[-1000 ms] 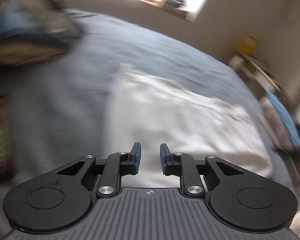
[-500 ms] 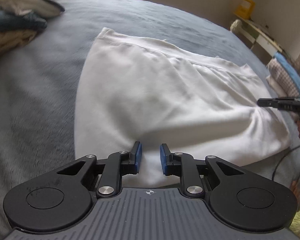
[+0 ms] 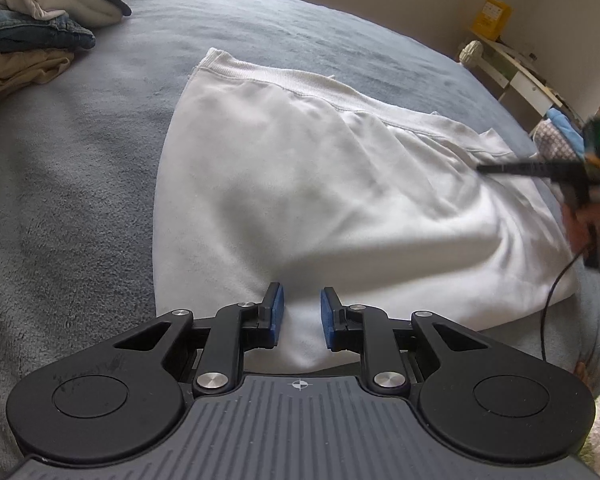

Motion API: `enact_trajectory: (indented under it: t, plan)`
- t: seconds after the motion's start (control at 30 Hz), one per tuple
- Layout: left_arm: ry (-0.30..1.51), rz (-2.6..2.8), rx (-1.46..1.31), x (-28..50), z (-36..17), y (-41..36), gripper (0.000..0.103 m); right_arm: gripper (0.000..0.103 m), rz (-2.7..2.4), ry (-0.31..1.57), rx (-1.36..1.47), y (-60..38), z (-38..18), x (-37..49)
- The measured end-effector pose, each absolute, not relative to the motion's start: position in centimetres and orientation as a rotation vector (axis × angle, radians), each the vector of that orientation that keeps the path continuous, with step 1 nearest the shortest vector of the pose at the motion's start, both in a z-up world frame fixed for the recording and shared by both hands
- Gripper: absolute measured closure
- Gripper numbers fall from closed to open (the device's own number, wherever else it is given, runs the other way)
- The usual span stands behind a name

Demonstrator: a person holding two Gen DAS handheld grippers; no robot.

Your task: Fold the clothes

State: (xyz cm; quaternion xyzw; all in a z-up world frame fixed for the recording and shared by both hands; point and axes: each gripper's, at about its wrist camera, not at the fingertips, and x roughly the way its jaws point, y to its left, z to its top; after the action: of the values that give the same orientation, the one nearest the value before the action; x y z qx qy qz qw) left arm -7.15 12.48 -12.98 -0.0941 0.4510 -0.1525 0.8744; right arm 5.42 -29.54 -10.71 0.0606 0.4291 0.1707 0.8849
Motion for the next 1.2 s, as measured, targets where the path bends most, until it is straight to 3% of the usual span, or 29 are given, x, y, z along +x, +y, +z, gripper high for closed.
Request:
enact_trajectory:
  t: [0.1, 0.33, 0.53, 0.63, 0.9, 1.2]
  plan:
    - [0.943, -0.314, -0.19, -7.2, -12.9, 12.3, 0.082, 0.1, 0.35, 0.865, 0.188, -30.4, -9.7, 5.7]
    - [0.948, -0.283, -0.221, -7.3, -13.0, 12.3, 0.082, 0.1, 0.841, 0.922, 0.023, -19.5, -9.7, 2.4]
    - [0.941, -0.273, -0.234, -7.7, -13.2, 12.3, 0.082, 0.103, 0.623, 0.934, 0.14, -19.5, -12.1, 9.3]
    - [0.943, -0.279, -0.245, -7.7, -13.3, 12.6, 0.082, 0.099, 0.551, 0.861, 0.167, -20.0, -10.4, 9.5]
    - [0.946, -0.295, -0.264, -7.6, -13.6, 12.9, 0.082, 0.091, 0.836, 0.961, 0.18, -14.6, -10.9, 6.2]
    - [0.909, -0.319, -0.217, -7.6, -11.1, 13.1, 0.077, 0.09, 0.455, 0.859, 0.49, -23.9, -9.4, 3.7]
